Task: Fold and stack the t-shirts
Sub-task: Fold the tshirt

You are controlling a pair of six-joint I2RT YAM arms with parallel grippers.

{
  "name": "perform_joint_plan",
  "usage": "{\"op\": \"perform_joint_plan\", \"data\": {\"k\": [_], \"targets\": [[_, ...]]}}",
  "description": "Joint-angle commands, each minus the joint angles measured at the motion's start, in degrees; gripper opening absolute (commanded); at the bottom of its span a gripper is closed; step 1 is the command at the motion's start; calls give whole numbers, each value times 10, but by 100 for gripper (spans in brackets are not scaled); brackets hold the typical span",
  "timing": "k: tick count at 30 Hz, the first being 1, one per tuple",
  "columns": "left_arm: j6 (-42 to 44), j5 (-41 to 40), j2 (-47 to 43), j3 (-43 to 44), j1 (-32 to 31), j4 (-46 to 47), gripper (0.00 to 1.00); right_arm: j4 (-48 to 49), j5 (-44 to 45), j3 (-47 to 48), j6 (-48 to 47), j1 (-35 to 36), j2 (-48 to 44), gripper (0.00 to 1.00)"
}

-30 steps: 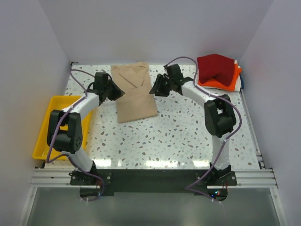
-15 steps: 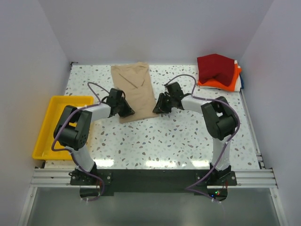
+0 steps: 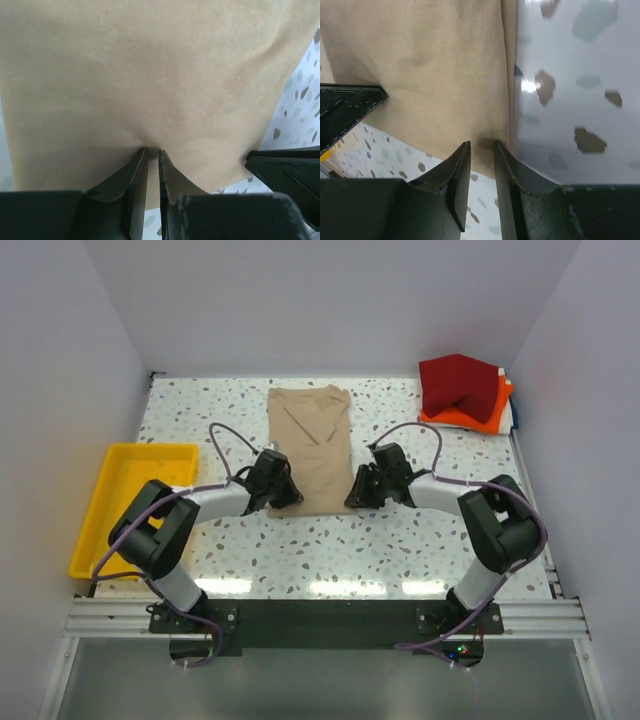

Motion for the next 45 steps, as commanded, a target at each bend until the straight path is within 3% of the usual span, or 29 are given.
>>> {"op": "perform_joint_plan", "data": {"k": [1, 5, 13, 18, 21, 24, 27, 36, 45], "targets": [[1, -25, -10, -63, -38, -80, 20, -70, 41, -80, -19, 5, -38, 30], [-25, -25, -51, -107, -84, -82, 20, -82, 35, -137, -10, 13, -104, 30], [-39, -9, -145, -158, -105, -101, 21, -170, 66, -204, -7, 17, -269, 32], [-20, -18, -226, -138, -105, -153, 32, -221, 78, -191, -5, 17, -336, 35], [-3, -19, -246, -116, -90, -157, 35, -183, 77, -174, 2, 16, -353, 38], [24, 26, -227, -88, -39, -120, 35, -120, 43, -136, 11, 17, -307, 38], [51, 49, -167, -43, 8, -101, 31, -73, 11, -85, 19, 16, -229, 30], [61, 69, 3, 87, 60, -68, 24, 13, -37, 17, 50, 14, -63, 17], [46, 77, 43, 84, 96, -52, 22, 51, -55, 38, 36, -47, 69, 11]]}}
